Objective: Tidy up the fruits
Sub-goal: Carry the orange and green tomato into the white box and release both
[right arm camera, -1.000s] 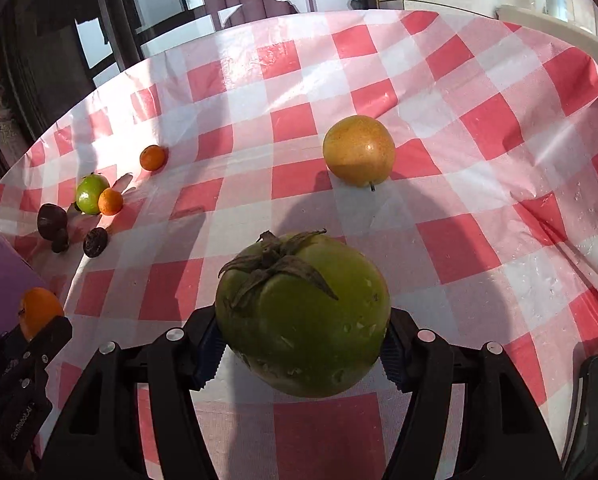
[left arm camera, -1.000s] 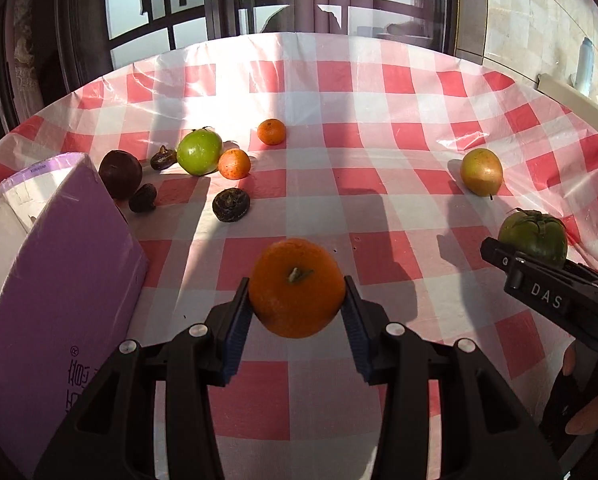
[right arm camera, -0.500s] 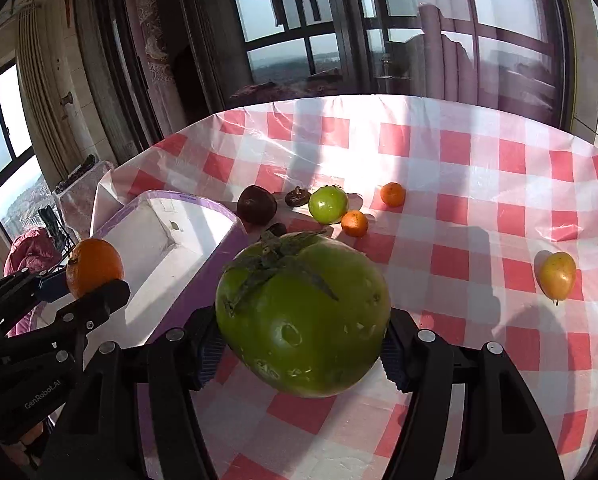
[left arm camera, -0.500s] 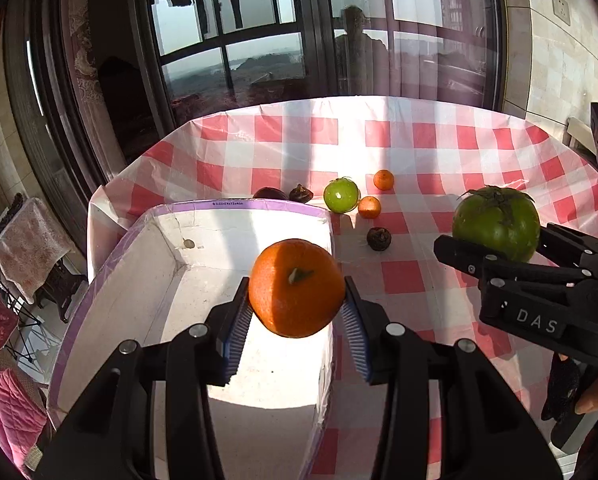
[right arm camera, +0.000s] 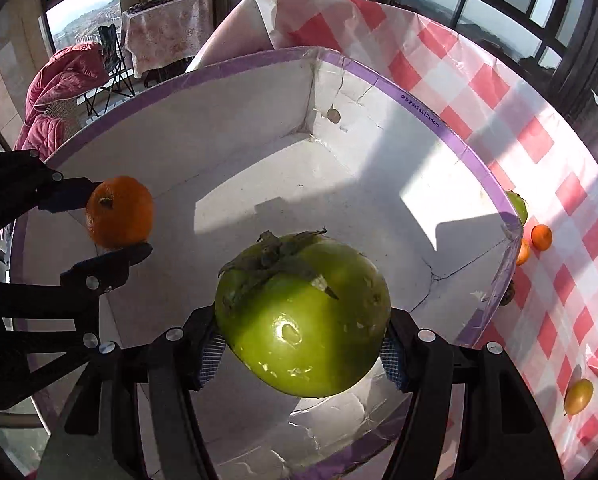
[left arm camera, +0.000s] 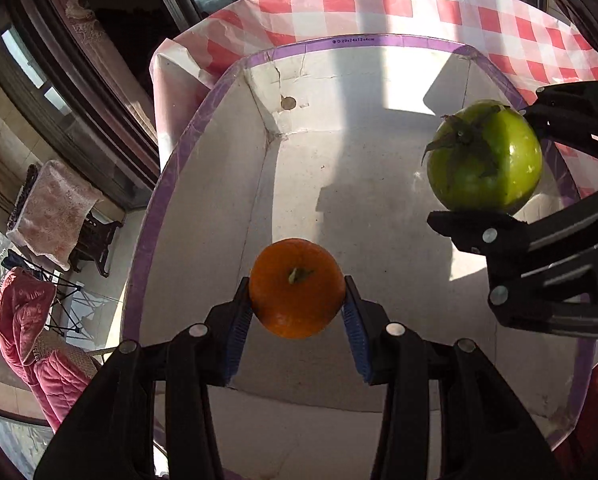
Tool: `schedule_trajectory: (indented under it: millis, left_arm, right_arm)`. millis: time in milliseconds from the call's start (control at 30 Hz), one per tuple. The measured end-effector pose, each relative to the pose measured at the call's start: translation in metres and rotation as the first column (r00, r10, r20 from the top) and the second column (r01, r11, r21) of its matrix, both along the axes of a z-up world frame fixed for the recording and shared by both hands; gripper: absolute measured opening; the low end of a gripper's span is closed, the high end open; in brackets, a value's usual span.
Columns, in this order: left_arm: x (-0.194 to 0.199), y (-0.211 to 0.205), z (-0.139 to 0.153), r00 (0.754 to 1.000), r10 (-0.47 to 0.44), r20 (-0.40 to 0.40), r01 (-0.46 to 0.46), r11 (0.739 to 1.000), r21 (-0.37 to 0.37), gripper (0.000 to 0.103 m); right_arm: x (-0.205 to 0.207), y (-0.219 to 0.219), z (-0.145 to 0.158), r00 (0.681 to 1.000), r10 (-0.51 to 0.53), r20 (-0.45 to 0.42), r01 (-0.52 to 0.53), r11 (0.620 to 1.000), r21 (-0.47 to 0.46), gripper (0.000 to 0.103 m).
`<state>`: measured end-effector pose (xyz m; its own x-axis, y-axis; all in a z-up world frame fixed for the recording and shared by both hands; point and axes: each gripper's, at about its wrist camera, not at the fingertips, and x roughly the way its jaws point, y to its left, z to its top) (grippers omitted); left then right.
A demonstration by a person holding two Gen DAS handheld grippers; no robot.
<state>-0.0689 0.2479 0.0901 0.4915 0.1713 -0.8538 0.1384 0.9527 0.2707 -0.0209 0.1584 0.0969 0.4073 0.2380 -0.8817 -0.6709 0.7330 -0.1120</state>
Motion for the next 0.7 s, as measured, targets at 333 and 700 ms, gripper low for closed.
schedule_trajectory:
  millis: [333,700]
  left_arm:
    - [0.013,0.025,-0.028,0.973,0.054,-0.226,-0.08,0.991,-0.111,0.049]
    - [0.007,0.032,-0.032,0.964,0.078,-0.254,-0.123,0.978,-0.17,0.077]
  right_arm:
    - [0.008,0.019,-0.041,0.989,0.055,-0.141,-0.096,0.949,-0.3,0.063]
    - [-0.006,-0.001,-0.03,0.993,0.065,-0.094,-0.088,0.959,-0.271,0.073]
